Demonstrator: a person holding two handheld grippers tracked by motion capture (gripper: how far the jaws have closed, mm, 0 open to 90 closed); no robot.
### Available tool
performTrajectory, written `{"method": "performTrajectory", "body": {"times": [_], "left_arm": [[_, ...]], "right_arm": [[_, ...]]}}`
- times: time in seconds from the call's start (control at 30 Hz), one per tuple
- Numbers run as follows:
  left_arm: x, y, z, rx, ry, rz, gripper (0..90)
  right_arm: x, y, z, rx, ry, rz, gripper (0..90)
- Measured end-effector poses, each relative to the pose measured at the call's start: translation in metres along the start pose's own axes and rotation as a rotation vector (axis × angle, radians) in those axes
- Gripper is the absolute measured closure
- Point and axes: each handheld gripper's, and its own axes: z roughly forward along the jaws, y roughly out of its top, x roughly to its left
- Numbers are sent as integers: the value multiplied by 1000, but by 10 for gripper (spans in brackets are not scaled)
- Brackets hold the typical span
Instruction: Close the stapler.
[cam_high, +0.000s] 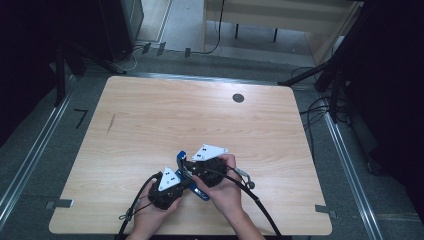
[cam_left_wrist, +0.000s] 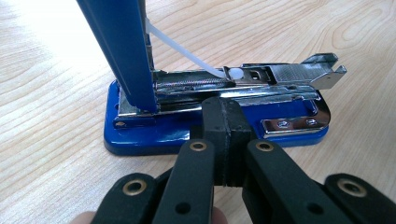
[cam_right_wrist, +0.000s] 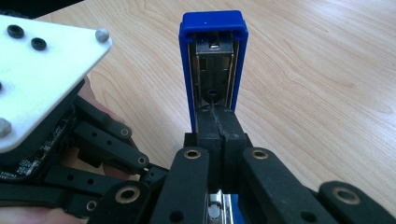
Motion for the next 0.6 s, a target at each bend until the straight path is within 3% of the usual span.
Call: {"method": "performTrajectory", "body": {"times": [0.6], "left_arm": [[0,0,0,-1,-1,-1,900]], "right_arm": [[0,-2,-6,-23,13,17,900]]}}
